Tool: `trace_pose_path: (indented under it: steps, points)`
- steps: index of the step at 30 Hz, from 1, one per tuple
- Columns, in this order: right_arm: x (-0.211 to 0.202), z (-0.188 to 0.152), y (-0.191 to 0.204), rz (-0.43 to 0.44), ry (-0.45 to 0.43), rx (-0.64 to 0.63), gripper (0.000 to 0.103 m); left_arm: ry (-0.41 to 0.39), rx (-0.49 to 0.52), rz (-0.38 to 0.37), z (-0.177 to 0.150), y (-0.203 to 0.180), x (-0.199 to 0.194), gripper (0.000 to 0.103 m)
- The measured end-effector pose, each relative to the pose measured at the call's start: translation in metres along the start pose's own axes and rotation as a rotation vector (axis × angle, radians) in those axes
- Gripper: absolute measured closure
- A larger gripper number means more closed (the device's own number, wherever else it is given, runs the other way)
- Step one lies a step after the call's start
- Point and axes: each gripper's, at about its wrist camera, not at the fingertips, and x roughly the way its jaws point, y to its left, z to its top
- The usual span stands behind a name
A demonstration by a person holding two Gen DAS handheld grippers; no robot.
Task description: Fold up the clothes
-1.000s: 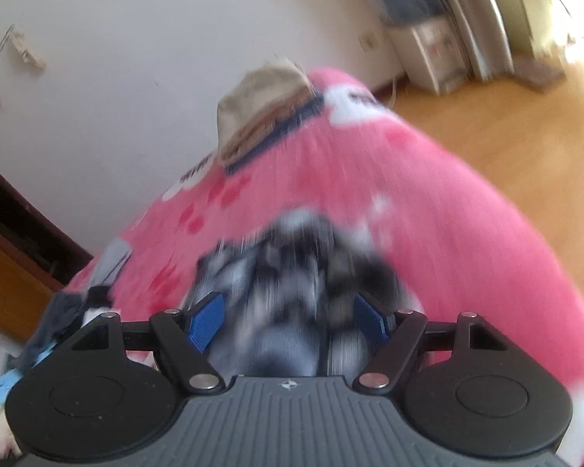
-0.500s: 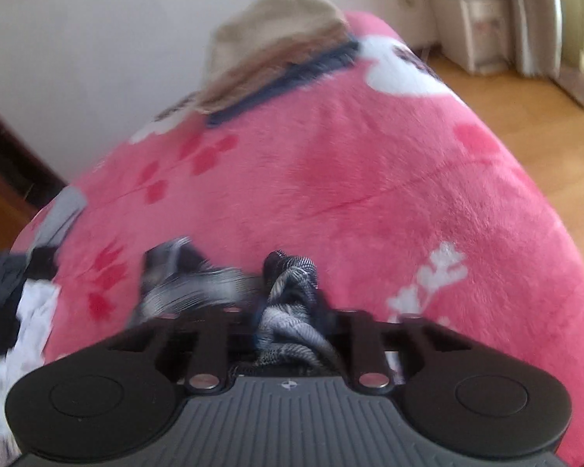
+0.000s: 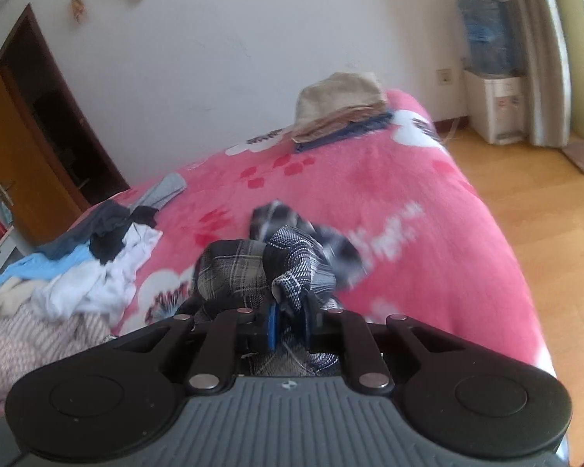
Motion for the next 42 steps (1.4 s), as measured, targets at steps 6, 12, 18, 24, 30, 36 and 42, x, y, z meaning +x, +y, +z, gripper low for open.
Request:
trace_pose_path:
  steps: [6,12,18,24,30,36,42]
  points:
    - [-0.047,-0.076,-0.014,-0.041,0.094,0.173,0.090,0.072,0.052,-0.090,-0.024,-0.015,-0.024,0.090]
    - [-0.060,-0.115,0.001,-0.129,0.221,0.145,0.086,0.147,-0.042,-0.114,-0.036,0.001,-0.041,0.061]
    - [-0.098,-0.104,0.004,-0.185,0.161,0.138,0.069,0.050,-0.208,-0.110,-0.029,0.032,-0.062,0.037]
    - [-0.078,-0.057,0.021,-0.122,0.064,0.055,0.052,-0.010,-0.397,-0.012,-0.008,0.064,-0.033,0.035]
    - [0.040,-0.003,0.036,-0.067,0.130,0.010,0.022,0.068,-0.471,0.130,0.015,0.103,0.034,0.035]
    - [0.168,0.037,0.026,-0.122,0.232,0.020,0.013,0.119,-0.474,0.124,0.006,0.121,0.074,0.035]
    - [0.234,0.046,-0.004,-0.138,0.260,0.117,0.047,0.140,-0.492,0.086,-0.014,0.127,0.089,0.035]
